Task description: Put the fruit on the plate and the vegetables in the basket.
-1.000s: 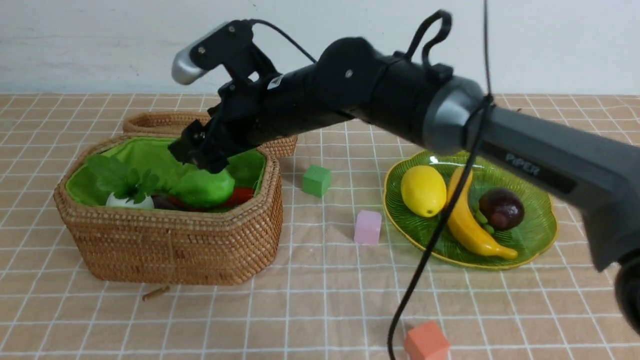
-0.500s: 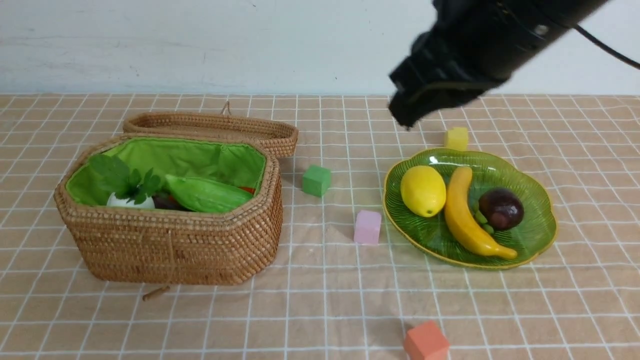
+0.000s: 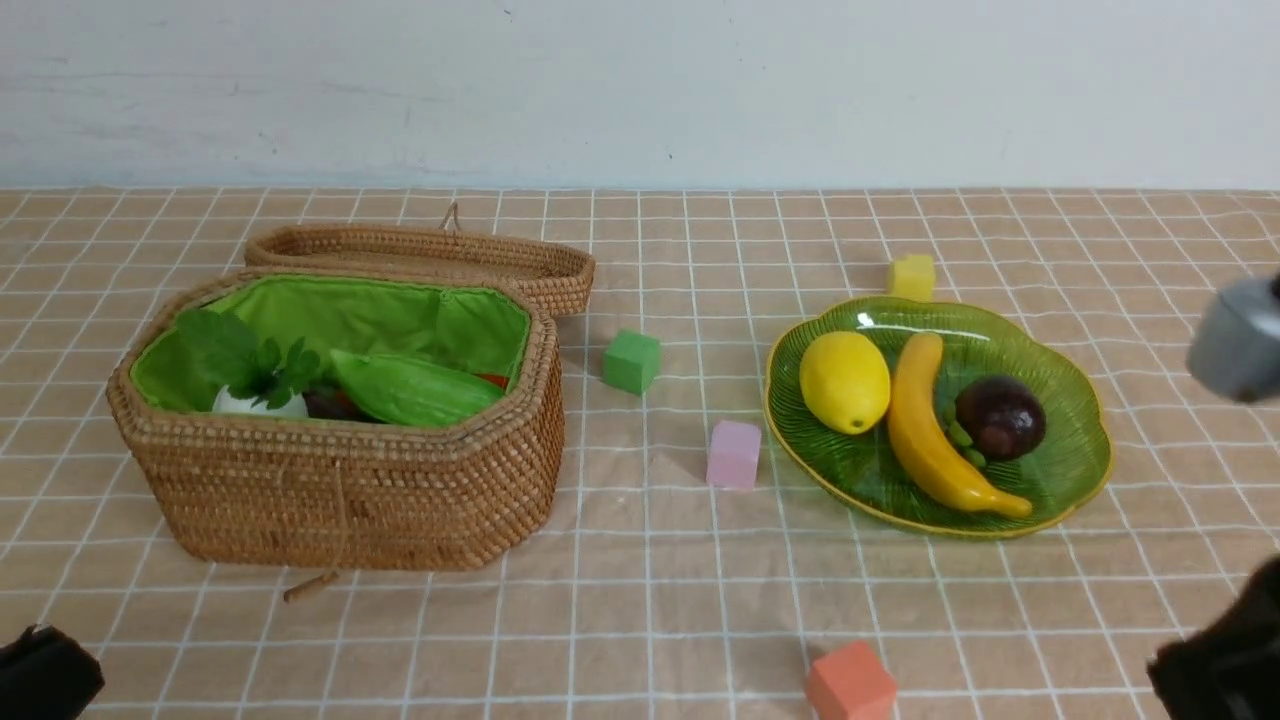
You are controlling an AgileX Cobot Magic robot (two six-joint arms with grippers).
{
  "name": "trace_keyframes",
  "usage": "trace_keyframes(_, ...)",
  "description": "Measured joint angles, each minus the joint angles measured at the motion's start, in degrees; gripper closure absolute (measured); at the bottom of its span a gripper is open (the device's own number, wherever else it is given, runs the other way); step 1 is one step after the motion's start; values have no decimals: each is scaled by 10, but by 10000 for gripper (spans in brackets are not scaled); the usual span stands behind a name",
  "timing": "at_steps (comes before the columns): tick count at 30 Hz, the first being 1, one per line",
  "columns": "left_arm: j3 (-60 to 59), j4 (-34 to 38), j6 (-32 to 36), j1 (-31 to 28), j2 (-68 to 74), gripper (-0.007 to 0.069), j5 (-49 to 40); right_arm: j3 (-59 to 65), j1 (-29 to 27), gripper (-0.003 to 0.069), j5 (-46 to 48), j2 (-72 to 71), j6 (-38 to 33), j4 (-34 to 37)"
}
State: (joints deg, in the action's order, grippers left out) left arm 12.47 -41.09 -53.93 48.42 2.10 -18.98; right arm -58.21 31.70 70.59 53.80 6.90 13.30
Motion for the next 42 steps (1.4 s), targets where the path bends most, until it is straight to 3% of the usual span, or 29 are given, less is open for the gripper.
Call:
trace_keyframes(11, -11, 0, 0, 0, 0, 569, -41, 43, -2, 634, 11, -75, 7, -4)
trace_keyframes(15, -12, 0, 0, 0, 0, 566, -57, 63, -40, 652, -11, -123, -18, -31)
trace_keyframes(16, -12, 0, 0, 0, 0, 564, -68, 100, -85, 666, -72, -176, -48, -43)
trace_keyframes(19, -12, 1, 0, 0, 0, 561, -80, 182, -149, 668, -177, -252, -82, -46)
trace_keyframes(21, -12, 1, 0, 0, 0, 556, -93, 319, -219, 667, -299, -365, -111, -46)
trace_keyframes(25, -12, 1, 0, 0, 0, 553, -103, 481, -285, 667, -404, -489, -122, -54)
trace_keyframes(29, -12, 1, 0, 0, 0, 551, -106, 574, -306, 667, -442, -541, -122, -57)
trace_keyframes(42, -12, 2, 0, 0, -1, 544, -110, 589, -308, 665, -481, -543, -123, -41)
